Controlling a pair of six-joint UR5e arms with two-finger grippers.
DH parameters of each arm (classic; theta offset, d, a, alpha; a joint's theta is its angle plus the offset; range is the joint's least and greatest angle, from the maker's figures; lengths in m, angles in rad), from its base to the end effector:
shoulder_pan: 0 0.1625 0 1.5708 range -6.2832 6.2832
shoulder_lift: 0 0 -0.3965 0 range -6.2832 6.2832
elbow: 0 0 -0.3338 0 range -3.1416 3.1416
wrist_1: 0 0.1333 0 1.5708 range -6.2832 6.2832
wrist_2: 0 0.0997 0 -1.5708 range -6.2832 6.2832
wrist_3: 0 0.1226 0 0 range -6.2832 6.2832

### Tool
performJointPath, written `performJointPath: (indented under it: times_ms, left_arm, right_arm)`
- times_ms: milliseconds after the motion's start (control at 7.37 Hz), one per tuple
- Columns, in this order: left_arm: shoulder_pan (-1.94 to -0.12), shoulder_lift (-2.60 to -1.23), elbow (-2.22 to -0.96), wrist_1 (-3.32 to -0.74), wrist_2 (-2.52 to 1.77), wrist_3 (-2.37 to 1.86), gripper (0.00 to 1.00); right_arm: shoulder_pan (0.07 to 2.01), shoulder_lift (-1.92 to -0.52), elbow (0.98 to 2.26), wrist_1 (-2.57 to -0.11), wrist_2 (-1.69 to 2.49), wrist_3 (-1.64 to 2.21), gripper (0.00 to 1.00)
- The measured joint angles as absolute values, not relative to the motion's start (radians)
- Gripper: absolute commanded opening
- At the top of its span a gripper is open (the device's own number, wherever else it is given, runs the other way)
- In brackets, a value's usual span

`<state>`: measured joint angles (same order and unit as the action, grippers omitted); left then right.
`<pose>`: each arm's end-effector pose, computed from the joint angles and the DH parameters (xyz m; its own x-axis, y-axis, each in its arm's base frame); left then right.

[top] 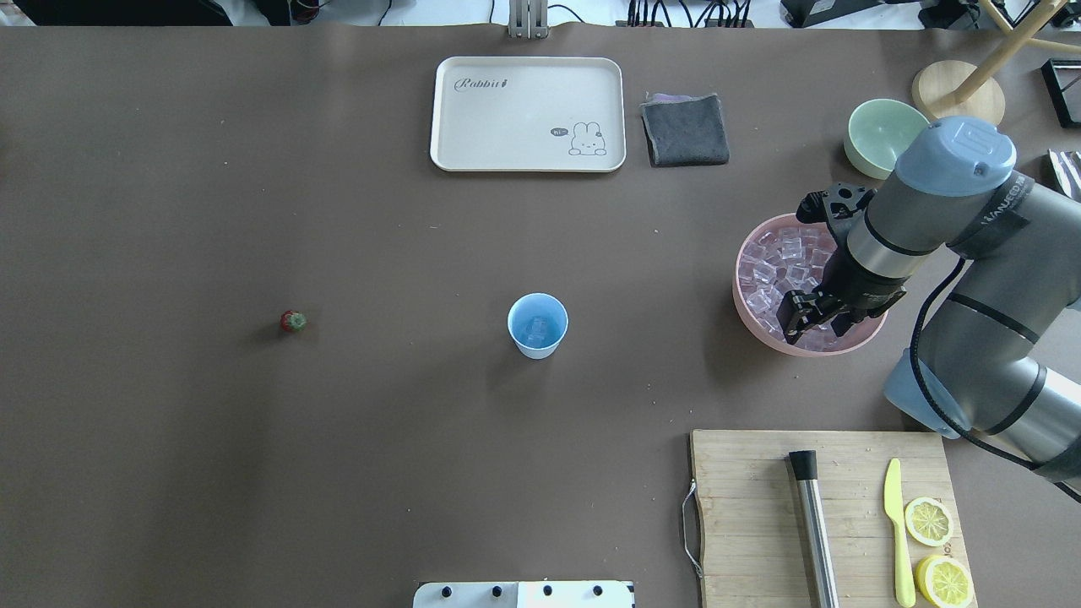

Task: Put ice and strawberries in cup
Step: 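Grasp a third ice cube from the bowl with the right gripper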

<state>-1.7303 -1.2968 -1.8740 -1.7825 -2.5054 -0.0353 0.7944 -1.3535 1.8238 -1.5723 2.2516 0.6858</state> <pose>-0.0883 -0.3307 0.5814 0.6113 0.0612 -0.7891 0.1759 0.9616 0.2109 -0.3208 -0.4068 0.4384 0.6707 -0.1753 0.7207 0.2589 0.9659 -0.0059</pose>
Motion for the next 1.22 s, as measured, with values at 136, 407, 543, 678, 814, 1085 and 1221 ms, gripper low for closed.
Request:
performJointPath:
  times_ms: [136, 407, 543, 678, 814, 1085, 1221]
  left_arm:
    - [-1.731, -1.297, -1.875, -1.782, -2.506, -0.035, 0.98]
    - [-1.734, -1.296, -1.876, -1.783, -2.506, -0.035, 0.98]
    - [-1.736, -1.296, -1.876, -1.786, -2.507, -0.035, 0.98]
    - [-1.738, -1.295, -1.875, -1.791, -2.506, -0.035, 0.98]
    - [-1.740, -1.295, -1.874, -1.793, -2.506, -0.035, 0.98]
    - [-1.742, -1.295, -1.873, -1.795, -2.506, -0.035, 0.98]
    - [-1.742, -1.292, -1.873, -1.795, -2.506, -0.035, 0.98]
  right_arm:
    - [0.791, -1.352, 1.820, -1.572, 2.251, 0.686, 0.66]
    - [0.789, -1.348, 1.808, -1.571, 2.247, 0.686, 0.60]
    - [0.789, -1.348, 1.805, -1.571, 2.245, 0.686, 0.52]
    - [0.789, -1.348, 1.803, -1.571, 2.245, 0.686, 0.49]
    - [0.789, -1.348, 1.803, -1.571, 2.245, 0.686, 0.24]
    - [0.788, -1.348, 1.807, -1.571, 2.246, 0.685, 0.00]
    - [0.791, -1.347, 1.809, -1.571, 2.249, 0.685, 0.00]
